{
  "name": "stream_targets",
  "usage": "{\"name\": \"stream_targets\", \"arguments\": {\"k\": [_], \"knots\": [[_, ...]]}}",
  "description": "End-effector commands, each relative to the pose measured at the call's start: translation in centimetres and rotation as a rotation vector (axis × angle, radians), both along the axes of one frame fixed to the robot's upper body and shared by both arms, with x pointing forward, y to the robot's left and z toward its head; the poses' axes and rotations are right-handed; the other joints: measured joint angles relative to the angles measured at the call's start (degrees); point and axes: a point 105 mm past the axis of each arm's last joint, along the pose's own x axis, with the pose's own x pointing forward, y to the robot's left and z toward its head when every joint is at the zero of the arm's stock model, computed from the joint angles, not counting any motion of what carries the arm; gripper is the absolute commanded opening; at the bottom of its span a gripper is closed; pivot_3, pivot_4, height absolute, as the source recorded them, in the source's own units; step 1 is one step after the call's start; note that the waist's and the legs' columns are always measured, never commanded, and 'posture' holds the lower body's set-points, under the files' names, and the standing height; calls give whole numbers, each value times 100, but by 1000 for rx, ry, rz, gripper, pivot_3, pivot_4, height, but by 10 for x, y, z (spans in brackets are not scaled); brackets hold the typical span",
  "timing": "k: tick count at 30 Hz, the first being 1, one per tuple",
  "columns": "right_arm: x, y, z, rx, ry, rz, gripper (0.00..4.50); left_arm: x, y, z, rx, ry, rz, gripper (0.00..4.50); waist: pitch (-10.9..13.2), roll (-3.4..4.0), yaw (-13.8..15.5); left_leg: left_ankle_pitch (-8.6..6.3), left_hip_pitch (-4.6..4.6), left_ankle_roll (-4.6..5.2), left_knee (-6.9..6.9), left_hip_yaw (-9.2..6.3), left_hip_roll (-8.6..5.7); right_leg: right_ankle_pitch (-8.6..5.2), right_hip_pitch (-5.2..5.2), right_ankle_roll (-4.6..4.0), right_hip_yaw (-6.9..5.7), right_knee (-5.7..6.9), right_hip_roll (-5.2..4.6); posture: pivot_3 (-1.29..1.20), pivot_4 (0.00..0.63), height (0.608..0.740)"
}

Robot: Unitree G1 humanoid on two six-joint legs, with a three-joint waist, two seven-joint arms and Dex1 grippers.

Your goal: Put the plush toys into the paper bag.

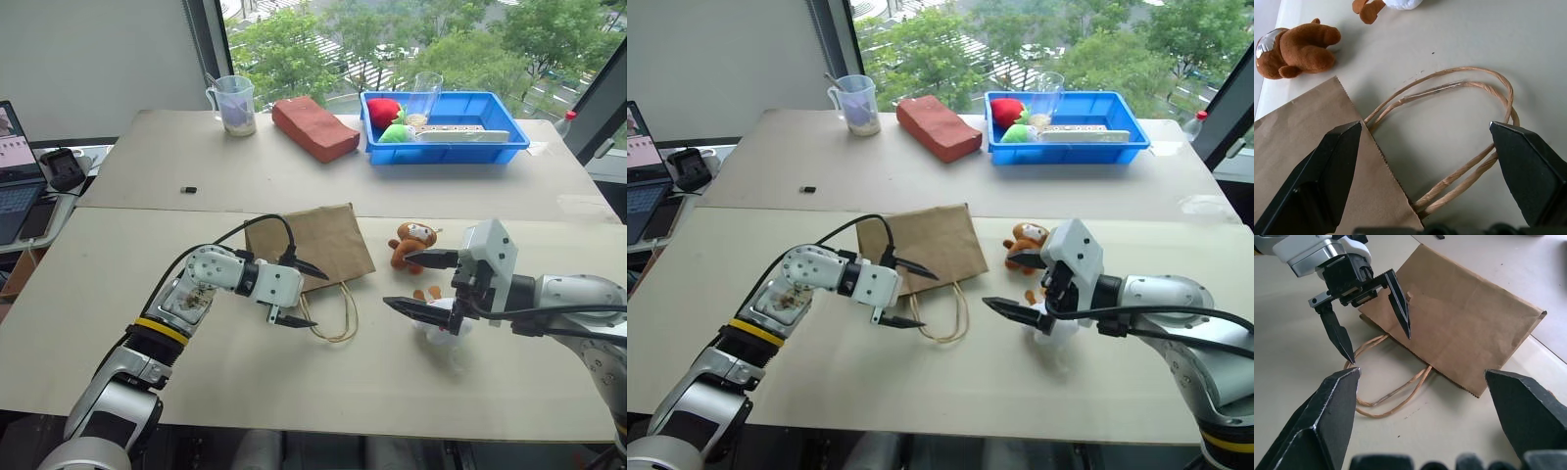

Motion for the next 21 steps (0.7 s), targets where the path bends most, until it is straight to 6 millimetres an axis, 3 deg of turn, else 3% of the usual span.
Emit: {"name": "stream_targets", "arguments": {"k": [1, 11, 21], "knots": [[-3, 3, 13, 7, -55, 6, 4500, -4, -5, 5, 6, -38, -59, 4436, 0, 0, 4, 0, 0, 0, 2, 0, 0, 0, 0, 0, 0, 1, 0, 0, 150, 740], [-4, 2, 16, -2, -59, 4, 4500, -8, -6, 6, 13, -25, -108, 4436, 0, 0, 2, 0, 0, 0, 3, 0, 0, 0, 0, 0, 0, 3, 0, 0, 150, 740], [-5, 6, 21, -7, -64, 1, 4500, 2, -11, 0, 9, -44, -59, 4436, 0, -1, 3, 0, 0, 0, 4, -1, 0, 0, 1, 1, -1, 3, 0, 0, 150, 740]]}}
